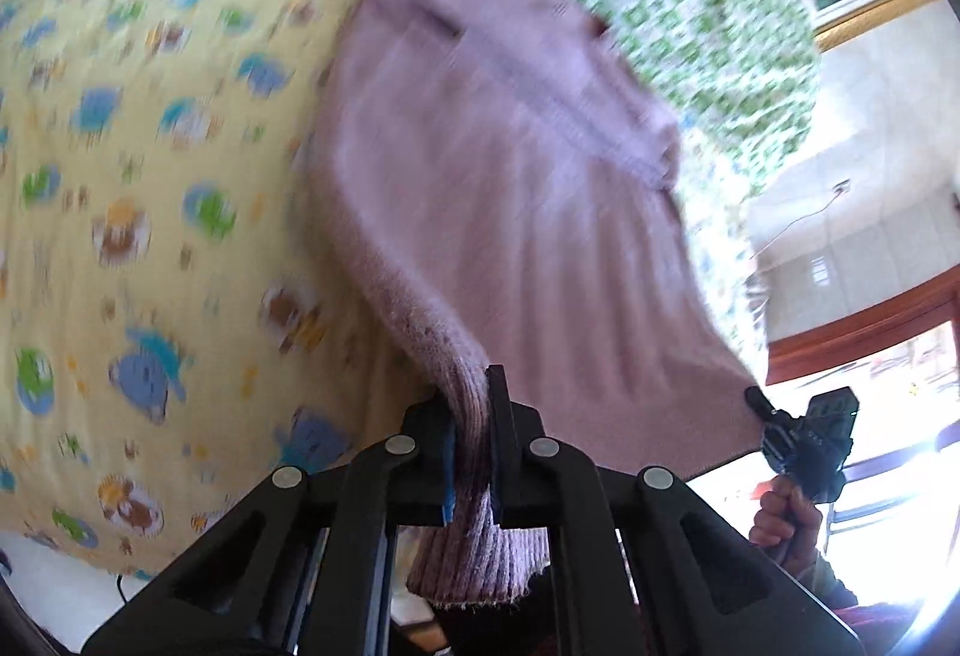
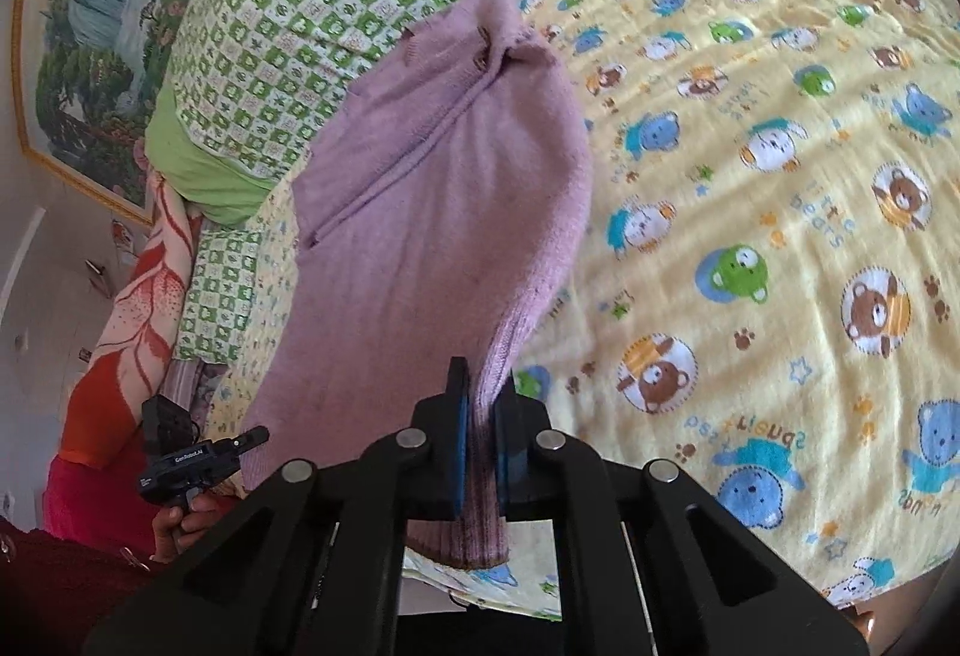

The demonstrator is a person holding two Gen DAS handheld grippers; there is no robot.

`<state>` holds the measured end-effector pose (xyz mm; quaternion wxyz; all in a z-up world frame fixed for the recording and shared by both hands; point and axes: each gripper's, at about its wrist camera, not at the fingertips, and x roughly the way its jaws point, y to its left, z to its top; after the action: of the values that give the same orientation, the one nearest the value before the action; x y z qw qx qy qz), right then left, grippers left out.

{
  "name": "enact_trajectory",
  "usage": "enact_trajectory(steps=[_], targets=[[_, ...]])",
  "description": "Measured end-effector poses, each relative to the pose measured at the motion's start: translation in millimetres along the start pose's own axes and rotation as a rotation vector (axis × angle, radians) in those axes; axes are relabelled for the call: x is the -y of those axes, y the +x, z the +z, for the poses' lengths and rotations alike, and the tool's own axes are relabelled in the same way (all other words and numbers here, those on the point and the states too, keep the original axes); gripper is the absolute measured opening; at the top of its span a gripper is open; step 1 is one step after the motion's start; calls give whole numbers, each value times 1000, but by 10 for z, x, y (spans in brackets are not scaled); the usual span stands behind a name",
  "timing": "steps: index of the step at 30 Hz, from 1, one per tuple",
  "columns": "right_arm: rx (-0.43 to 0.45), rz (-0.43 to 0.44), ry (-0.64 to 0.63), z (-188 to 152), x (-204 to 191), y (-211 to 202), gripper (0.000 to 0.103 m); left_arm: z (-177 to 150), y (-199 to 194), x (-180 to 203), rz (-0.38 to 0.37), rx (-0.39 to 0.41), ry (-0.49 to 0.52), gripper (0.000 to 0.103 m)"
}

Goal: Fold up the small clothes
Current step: 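Grasp the ribbed hem with both grippers and lift it toward the collar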

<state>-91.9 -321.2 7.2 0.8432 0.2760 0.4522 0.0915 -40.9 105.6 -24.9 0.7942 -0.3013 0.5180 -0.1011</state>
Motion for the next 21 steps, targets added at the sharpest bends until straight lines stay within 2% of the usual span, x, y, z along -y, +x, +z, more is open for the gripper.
enact_trajectory(steps=[7, 14, 21], targets=[[91, 77, -57, 529, -387, -86, 8, 643, -257, 350, -43, 139, 35, 5], [191, 130, -61, 1232, -569, 130, 8, 1389, -123, 417, -28, 212, 22, 5], [204, 107, -63, 1956, -613, 624, 8, 2201, 198, 560, 0, 250, 41, 5]])
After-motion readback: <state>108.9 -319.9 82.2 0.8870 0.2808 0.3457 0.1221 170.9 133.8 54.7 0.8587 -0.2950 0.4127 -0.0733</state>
